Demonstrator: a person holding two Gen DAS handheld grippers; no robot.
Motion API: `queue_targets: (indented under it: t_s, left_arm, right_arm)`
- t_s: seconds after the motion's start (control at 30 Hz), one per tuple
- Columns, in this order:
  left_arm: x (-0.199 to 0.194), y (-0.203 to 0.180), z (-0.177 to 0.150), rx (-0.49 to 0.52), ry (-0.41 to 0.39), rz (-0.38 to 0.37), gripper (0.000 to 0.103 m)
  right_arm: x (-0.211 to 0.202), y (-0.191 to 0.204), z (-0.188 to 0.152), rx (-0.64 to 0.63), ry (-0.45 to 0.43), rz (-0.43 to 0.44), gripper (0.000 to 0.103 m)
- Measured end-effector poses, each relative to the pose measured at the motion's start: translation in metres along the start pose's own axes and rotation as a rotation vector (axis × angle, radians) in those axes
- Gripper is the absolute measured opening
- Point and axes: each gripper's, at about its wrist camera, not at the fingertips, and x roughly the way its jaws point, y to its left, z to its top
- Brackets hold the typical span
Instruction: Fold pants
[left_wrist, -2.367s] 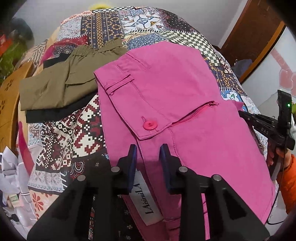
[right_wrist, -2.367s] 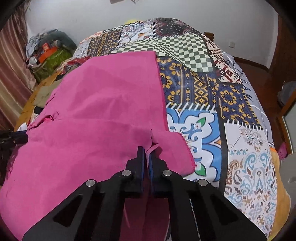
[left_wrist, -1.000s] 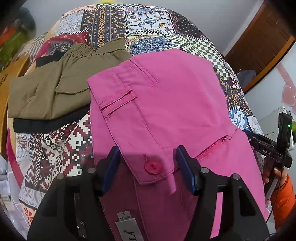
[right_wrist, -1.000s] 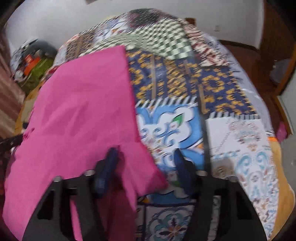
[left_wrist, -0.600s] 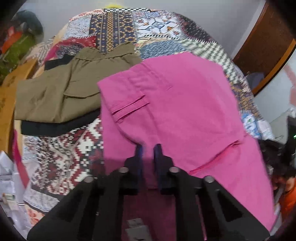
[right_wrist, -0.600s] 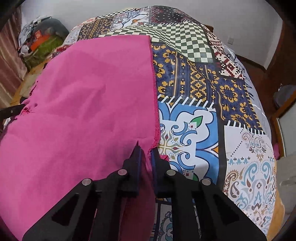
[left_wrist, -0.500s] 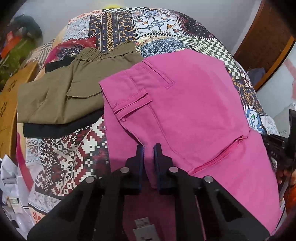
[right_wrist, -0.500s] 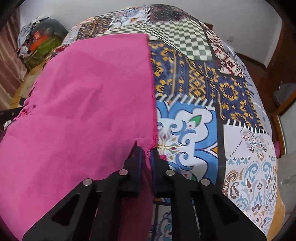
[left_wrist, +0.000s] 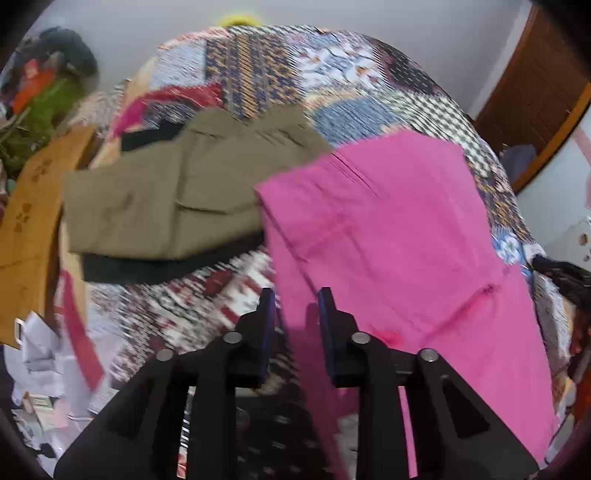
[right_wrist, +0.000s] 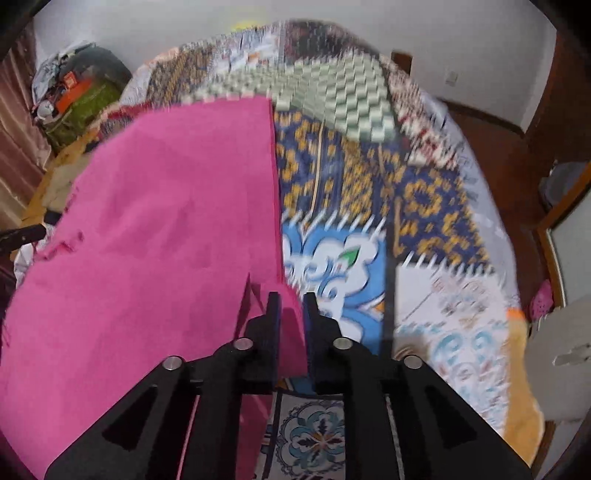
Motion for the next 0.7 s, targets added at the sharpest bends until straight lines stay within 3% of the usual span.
queue_targets:
  t_s: [0.1, 0.23, 0.37, 0.47, 0.7]
  left_arm:
    - [-0.001, 0.009, 0.013, -0.008, -0.019, 0.010, 0.036]
    - [0.008, 0.015, 0.032, -0.020, -0.046, 0.011, 0.046]
    - [0.024, 0.020, 0.046, -0.049, -0.059, -0.020, 0.066]
    - [0.042, 0.024, 0.057, -0.062, -0.056, -0.001, 0.067]
    - [0.079, 0.030, 0.067, -0.077, -0.005, -0.066, 0.066]
  right_arm:
    - [-0.018, -0.001, 0.014, 0.016, -0.080, 0.008, 0.032]
    - [-0.027, 0.004, 0.036, 0.013, -0.166, 0.022, 0.043]
    - [-0.011, 0.008, 0.061, 0.040, -0.193, 0.057, 0.053]
    - [0.010, 0.009, 0.079, 0.066, -0.165, 0.066, 0.054]
    - [0.056, 0.015, 0.116, 0.063, -0.139, 0.083, 0.054]
